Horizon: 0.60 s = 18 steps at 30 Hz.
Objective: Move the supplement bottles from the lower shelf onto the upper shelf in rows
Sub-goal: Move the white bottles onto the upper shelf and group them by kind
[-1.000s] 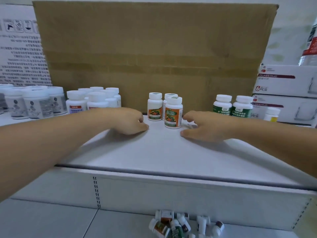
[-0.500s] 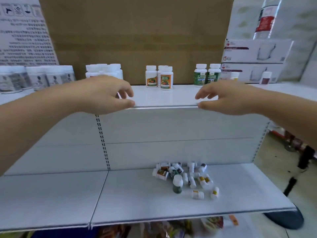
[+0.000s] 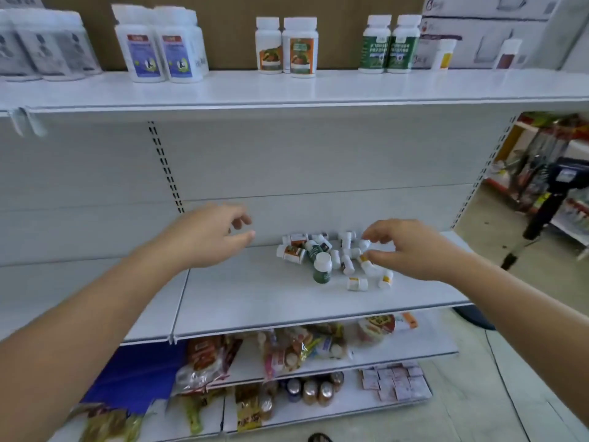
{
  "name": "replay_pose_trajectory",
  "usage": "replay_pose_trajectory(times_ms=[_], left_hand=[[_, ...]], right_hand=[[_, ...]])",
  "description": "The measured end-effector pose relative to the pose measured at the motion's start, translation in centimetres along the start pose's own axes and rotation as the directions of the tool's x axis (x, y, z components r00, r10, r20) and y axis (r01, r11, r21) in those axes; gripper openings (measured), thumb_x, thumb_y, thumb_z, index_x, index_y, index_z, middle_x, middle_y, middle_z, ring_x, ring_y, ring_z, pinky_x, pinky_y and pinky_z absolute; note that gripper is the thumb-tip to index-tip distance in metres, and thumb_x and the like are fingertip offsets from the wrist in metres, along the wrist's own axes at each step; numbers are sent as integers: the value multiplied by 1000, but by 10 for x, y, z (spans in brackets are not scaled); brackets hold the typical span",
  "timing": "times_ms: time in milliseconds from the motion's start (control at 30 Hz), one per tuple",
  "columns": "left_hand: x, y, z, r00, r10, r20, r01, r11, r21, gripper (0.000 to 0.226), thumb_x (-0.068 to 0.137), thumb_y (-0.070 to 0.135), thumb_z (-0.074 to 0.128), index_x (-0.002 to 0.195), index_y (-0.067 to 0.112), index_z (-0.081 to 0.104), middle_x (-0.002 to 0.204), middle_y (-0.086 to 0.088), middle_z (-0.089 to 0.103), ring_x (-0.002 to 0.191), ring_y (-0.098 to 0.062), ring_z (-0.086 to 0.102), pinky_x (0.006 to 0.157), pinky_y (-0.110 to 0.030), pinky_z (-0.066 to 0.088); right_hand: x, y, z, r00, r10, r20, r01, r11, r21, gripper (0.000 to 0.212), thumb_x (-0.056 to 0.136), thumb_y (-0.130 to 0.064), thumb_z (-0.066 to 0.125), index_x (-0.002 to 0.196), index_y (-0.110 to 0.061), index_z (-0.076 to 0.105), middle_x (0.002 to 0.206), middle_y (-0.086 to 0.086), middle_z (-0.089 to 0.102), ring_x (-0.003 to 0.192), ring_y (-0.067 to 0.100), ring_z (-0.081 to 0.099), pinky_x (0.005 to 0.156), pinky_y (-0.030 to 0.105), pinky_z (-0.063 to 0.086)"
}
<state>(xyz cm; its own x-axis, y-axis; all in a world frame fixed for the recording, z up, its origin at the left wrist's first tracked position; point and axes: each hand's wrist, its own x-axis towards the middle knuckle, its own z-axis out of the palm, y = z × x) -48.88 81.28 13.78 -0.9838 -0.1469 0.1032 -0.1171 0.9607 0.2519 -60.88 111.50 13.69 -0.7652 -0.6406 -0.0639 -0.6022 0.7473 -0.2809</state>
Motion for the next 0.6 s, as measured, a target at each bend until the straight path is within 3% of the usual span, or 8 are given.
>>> replay_pose_trajectory(times_ms=[100, 167, 267, 367, 500, 600], left_hand=[[28, -17, 68, 984, -164, 69, 174, 965, -195, 29, 89, 33, 61, 115, 18, 62, 109, 0, 65, 91, -20, 62, 82, -30, 48], [46, -24, 110, 958, -250, 142, 280, 921, -269, 34, 89, 30, 61, 120, 18, 60, 113, -1, 64, 99, -20, 60, 79, -26, 42], [78, -31, 158, 914, -363, 181, 406, 833, -376, 42, 90, 29, 57, 130, 18, 54, 125, -6, 60, 111, -25, 58, 85, -28, 44], [119, -33, 203, 864, -444, 238, 504, 765, -401, 50, 92, 36, 50, 138, 19, 41, 130, -11, 56, 110, -31, 59, 85, -34, 50], [173, -26, 255, 764, -548, 340, 641, 587, -494, 67, 94, 47, 45, 148, 18, 20, 134, -15, 52, 98, -30, 60, 67, -31, 50], [206, -29, 285, 736, -606, 303, 669, 580, -465, 70, 94, 53, 44, 147, 11, 26, 140, -17, 50, 113, -34, 58, 75, -30, 43]], right_hand=[[37, 16, 45, 996, 75, 40, -80, 988, 135, 38, 88, -33, 64, 123, -20, 59, 110, -4, 62, 102, 18, 62, 88, 30, 48], [63, 29, 72, 991, 106, 77, -120, 972, 203, 43, 86, -31, 67, 127, -22, 57, 113, -3, 62, 96, 15, 60, 85, 27, 45], [102, 48, 113, 986, 121, 118, -147, 958, 246, 53, 83, -31, 69, 133, -25, 50, 123, -1, 59, 101, 18, 60, 88, 29, 46], [135, 62, 153, 988, 108, 108, -129, 967, 220, 61, 82, -33, 72, 137, -27, 46, 126, 1, 58, 107, 22, 59, 86, 29, 46], [164, 73, 196, 997, 56, 59, -69, 965, 252, 71, 79, -39, 74, 140, -27, 41, 136, -4, 50, 113, 19, 56, 83, 25, 40], [176, 79, 214, 999, 29, -26, -22, 967, 255, 78, 77, -42, 74, 144, -29, 37, 142, -6, 44, 115, 18, 54, 84, 24, 35]])
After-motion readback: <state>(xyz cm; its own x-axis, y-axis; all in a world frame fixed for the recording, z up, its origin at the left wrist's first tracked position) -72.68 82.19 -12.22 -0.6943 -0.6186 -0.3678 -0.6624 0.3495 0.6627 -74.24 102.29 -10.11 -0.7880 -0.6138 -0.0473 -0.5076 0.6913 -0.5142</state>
